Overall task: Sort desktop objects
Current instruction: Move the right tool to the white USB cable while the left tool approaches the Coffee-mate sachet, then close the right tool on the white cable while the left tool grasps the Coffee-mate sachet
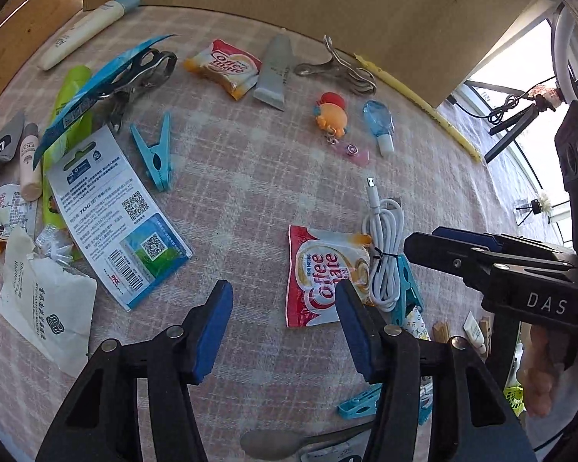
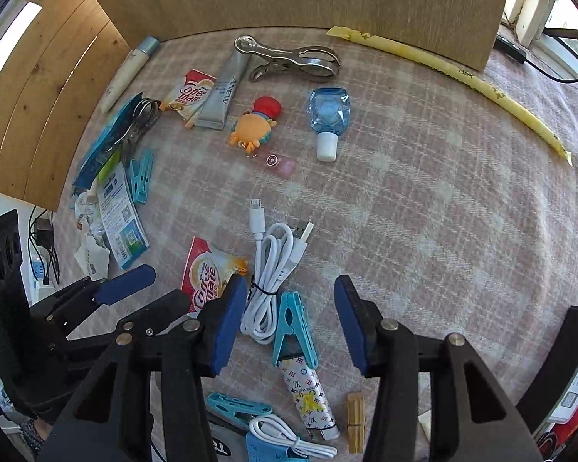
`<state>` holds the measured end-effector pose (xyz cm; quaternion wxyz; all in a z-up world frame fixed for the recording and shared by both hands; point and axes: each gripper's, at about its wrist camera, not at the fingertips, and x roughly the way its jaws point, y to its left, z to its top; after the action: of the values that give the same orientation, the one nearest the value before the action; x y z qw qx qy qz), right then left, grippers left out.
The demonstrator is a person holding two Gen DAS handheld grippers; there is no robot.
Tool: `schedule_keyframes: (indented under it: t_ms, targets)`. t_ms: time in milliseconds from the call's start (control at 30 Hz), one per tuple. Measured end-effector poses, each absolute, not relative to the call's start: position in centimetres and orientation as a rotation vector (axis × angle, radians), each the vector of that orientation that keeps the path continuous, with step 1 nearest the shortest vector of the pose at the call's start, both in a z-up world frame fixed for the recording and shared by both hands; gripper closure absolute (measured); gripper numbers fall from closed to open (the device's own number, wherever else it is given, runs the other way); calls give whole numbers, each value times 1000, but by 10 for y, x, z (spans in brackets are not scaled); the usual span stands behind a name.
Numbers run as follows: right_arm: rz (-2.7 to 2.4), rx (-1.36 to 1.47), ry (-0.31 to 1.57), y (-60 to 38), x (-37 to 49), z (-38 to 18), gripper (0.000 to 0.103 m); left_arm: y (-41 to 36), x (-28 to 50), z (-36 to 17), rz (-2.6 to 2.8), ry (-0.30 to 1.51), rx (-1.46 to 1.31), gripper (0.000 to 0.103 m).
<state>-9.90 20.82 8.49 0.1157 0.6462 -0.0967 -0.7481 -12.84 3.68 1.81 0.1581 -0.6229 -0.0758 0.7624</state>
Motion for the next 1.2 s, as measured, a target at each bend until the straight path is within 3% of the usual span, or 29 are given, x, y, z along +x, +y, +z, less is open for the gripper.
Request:
schedule_keyframes:
  t_ms: [100, 167, 300, 500, 767, 1033, 1200]
  targets:
    - [-2174, 1909, -302, 206, -103, 81, 56, 40, -131, 16, 2165, -208, -1778, 51]
    - [-2175, 1916, -301, 205, -106, 80, 56, 42, -131, 15, 2153, -206, -1779, 59]
    - [-2151, 1948, -317, 202, -112, 74, 56, 44, -132, 13, 2151, -193, -1775, 62]
    - [-2156, 1976, -250, 193, -118, 67, 67, 46, -131, 14, 2140, -187, -1772, 62]
    - [-2189, 1983, -214, 198, -120, 69, 73, 44, -132, 25, 2154, -230, -1767, 35]
    - [-2202, 1999, -286, 218, -122, 69, 73, 75, -135, 12, 2148, -91, -1835, 35]
    - [-2205, 1999, -319, 224, -122, 69, 73, 90, -130, 12, 2235, 102, -1823, 48]
